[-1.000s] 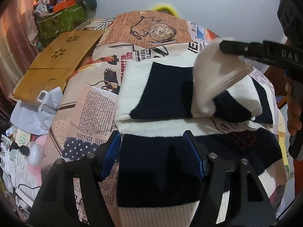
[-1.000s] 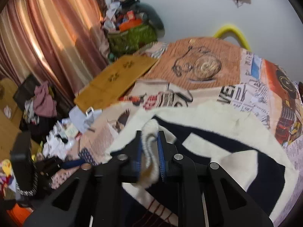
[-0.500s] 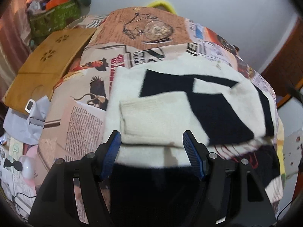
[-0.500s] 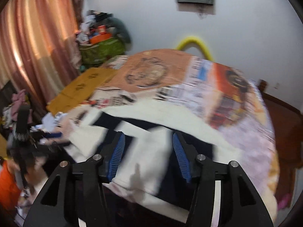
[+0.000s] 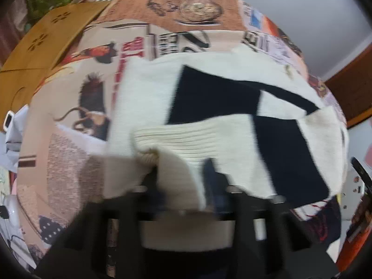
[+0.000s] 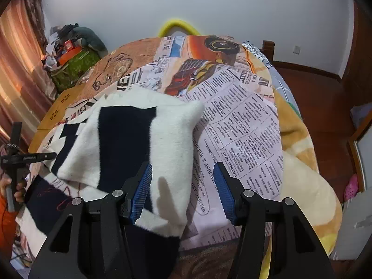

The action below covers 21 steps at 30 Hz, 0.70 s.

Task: Fold small clothes
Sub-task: 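Grasp the sweater hem with the left gripper and fold it over the sleeves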

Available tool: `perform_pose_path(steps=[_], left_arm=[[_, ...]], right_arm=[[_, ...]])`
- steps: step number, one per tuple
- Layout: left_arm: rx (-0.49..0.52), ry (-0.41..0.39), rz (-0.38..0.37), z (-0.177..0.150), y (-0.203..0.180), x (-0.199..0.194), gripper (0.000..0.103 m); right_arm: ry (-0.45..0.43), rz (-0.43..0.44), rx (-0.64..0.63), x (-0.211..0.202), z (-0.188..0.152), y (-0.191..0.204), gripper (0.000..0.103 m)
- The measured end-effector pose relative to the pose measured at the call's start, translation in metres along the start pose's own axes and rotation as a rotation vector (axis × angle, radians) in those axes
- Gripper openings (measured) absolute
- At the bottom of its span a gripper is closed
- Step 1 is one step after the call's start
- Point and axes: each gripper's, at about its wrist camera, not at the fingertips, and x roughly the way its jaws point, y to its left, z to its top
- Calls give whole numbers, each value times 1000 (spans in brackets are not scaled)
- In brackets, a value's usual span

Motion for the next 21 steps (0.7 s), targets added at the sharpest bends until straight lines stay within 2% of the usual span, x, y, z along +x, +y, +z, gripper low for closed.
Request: perform_pose_path(steps=[3,5,7,10,12,16,21], left_arm=[[83,-39,89,1,-21,-7,14],[142,-91,145,2,-36,-17,13],[186,-177,186,5,-50,-37,13],[177,-315,162,10,-58,-78,13],[162,-383,186,16,-57,-100,13],[134,-364,208,28,-41,-99,13],[68,-217,218,21,-6,-52,13]], right_arm=[[-14,22,7,5,6,0,51],[-26,32,14,10,11,-1,51],[-24,34,23,20,18,-3,51],[-13,38,51,33,25,-7,50],[-7,53,79,40,30,-12,43],[34,83,84,53,37,-11,26],[48,16,-7,62,35,-2,20]])
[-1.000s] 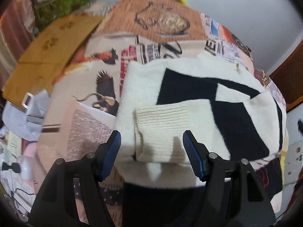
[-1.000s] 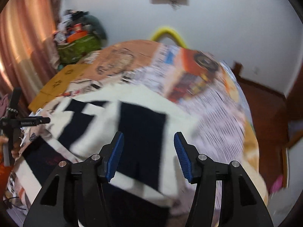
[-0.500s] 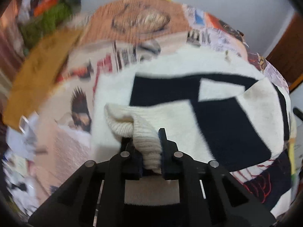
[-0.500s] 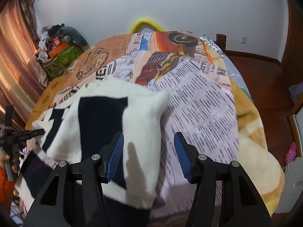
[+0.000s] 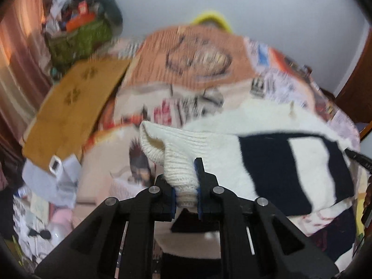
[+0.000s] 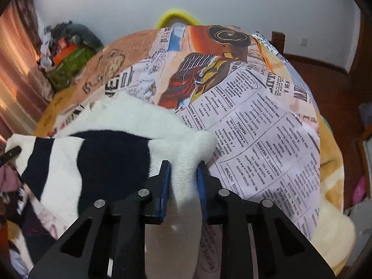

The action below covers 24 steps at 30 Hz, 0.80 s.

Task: Fold small clothes
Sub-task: 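Grasp the sweater hem with the left gripper and fold it over the sleeves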

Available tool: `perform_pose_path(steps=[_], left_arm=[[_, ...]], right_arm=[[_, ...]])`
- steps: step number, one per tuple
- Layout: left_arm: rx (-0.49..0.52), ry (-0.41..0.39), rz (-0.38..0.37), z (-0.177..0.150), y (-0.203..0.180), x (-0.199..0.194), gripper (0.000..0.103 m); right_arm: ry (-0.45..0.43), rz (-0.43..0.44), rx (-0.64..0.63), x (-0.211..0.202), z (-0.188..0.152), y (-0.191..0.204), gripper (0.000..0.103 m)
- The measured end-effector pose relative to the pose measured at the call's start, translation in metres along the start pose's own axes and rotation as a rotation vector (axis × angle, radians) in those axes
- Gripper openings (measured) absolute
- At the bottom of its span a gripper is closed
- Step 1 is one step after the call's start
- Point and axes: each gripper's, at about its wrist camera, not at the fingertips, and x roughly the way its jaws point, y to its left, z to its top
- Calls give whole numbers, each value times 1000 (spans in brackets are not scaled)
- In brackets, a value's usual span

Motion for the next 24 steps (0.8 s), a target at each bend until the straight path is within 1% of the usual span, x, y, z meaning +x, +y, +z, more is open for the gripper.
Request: perform_pose_path(steps=[3,5,6,9,11,14,16,20,22,24], left_arm=[[-31,91,-4,-19,7,28,13],[-48,132,-5,-30,9,43,14],[-53,138,-2,-35,8,48,14],[-31,128,18,-35,4,46,17],[-9,136,34,-34,1,45,22],[19,128,65,-33,3,39,32],[27,107,96,-34,6,29,39],[19,87,107,-35,16,12,45],[15,77,111,-38,20,0,54],[18,62,112,-42,22,-10,60]], right_arm=[[-3,-29,-27,3,1,0,19],[-6,-39,-30,4,0,-2,19],[-6,-45,-31,6,1,-2,20],[-8,-58,-25,7,0,-4,21],[-10,-61,-25,4,0,-3,22],[-13,-53,-37,-7,-1,3,27],[-19,-58,-67,-17,-4,8,37],[-47,-68,-120,-46,-14,16,42],[-54,-59,-118,-60,-21,17,46],[-71,-44,-116,-74,-31,17,53]])
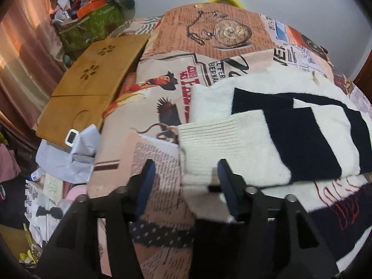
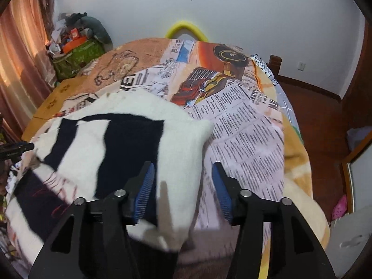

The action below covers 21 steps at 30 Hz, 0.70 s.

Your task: Fold small clothes

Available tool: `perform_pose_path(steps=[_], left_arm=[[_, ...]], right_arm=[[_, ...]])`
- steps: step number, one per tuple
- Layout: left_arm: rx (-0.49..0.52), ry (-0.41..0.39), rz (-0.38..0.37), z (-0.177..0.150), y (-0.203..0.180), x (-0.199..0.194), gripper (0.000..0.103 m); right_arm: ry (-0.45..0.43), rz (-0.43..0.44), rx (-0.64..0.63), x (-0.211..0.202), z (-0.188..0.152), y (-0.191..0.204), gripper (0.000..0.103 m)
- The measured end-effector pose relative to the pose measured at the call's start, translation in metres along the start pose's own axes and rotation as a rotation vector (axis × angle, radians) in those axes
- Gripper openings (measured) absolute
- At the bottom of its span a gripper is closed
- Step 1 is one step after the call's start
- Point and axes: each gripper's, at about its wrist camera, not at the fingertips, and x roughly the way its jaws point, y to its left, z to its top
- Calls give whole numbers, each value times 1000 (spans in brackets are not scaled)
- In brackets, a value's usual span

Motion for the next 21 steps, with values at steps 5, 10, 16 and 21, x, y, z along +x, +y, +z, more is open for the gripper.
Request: perform_pose_path(steps=[5,10,16,21], left_arm=[[3,-19,-3,-18,7,-24,67],[-7,-1,-54,-44,12,-37,76],[-9,54,-87,-79,11,-41,77],[13,99,-125,-104,5,-40,77]], right_arm=[[-11,-8,-5,-28,-28,4,60],[6,34,77,-42,-58,1,66],[94,107,123,-36,-96,13,66],[152,163,128,-29,-118,27,66]])
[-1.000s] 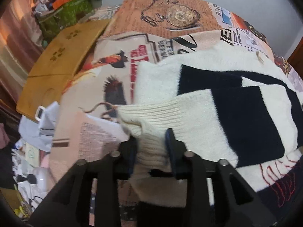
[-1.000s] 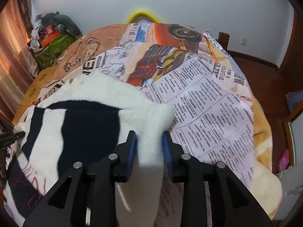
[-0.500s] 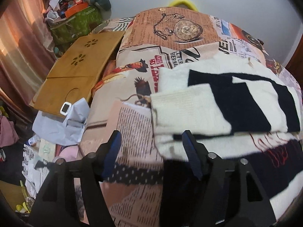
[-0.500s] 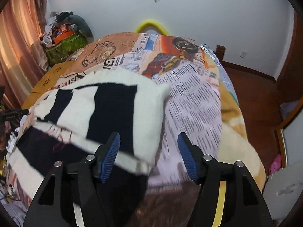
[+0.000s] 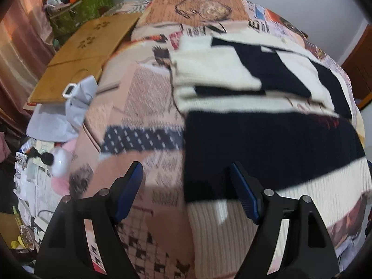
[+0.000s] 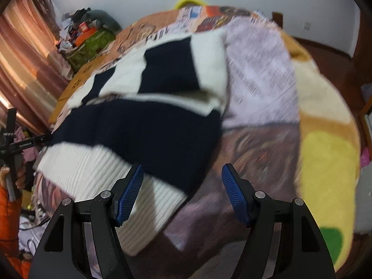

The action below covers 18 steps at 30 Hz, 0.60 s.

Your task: Fold small clothes

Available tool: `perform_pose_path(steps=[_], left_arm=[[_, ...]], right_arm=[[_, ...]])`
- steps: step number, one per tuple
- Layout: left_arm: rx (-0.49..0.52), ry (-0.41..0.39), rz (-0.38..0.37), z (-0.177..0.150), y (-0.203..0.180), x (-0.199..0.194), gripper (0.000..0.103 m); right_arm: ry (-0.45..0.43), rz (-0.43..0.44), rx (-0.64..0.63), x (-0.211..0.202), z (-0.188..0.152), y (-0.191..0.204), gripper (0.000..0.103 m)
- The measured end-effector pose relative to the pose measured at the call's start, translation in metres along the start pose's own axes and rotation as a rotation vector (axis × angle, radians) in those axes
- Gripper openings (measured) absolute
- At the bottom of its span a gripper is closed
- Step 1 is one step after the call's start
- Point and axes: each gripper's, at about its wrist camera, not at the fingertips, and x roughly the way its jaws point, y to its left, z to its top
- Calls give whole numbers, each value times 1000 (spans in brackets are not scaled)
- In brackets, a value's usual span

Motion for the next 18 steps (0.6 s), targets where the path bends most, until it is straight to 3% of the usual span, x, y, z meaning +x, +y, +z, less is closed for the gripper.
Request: perform_pose_path(steps=[2,3,8,9,10,12,13,18], left_arm=[[-4,8,-45,-10,-2,1,73],[-12,8,-70,-13,-3,1,63],[-63,7,-151,-24,-3,-2,44],[-64,6,-153,-24,-4,-3,41],[-58,2,-152,-25,-5,-5,35],[-54,-3,-153,-26,-6,-8,21],[-54,-5,-151,-25,-6,-10,15],[-42,-60,-86,-18,-8,-24,8]], right_arm=[[-2,11,2,3,-3,4,66],[-7,12,2,4,-5,5,66],[-16,48,-11,5,-8,14,40],[-12,56,-13,5,-9,16,31],[-7,70,-13,5,-9,17,20],[-5,85,-15,4,-10,19,10],[-9,80,-23,3,-10,21,9],[-54,70,-31,-8,-6,22,7]])
